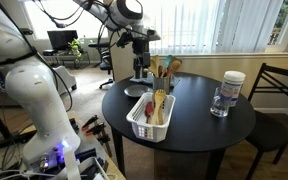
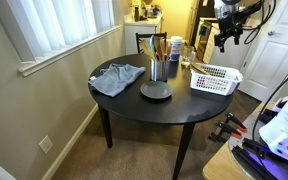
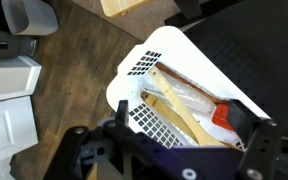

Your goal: Put one wooden spoon from the basket in the silver container.

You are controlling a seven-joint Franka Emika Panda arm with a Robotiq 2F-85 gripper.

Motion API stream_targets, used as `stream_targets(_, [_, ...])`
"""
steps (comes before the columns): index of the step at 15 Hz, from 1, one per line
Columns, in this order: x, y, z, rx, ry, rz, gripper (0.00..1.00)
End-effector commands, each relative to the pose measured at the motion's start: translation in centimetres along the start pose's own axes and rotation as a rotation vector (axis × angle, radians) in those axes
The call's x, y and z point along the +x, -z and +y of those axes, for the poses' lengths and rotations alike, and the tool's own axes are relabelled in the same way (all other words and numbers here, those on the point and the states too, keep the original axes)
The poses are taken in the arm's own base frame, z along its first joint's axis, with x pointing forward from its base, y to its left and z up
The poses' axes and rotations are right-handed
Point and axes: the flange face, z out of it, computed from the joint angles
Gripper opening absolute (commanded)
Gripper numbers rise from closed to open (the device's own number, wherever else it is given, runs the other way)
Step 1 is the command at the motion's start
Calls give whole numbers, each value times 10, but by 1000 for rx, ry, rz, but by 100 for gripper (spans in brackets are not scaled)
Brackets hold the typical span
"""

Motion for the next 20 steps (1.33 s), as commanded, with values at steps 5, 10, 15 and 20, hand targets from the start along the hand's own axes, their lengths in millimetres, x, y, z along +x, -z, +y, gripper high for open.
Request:
stream_targets(5, [71,-27,-32,-16,-223,-100,100])
stream_targets(10, [101,-42,-41,-15,-298,-133,100])
stream_targets(15, [125,-44,-49,22,-406,-159,100])
stream_targets(20, [146,-36,-61,49,-508,-159,100])
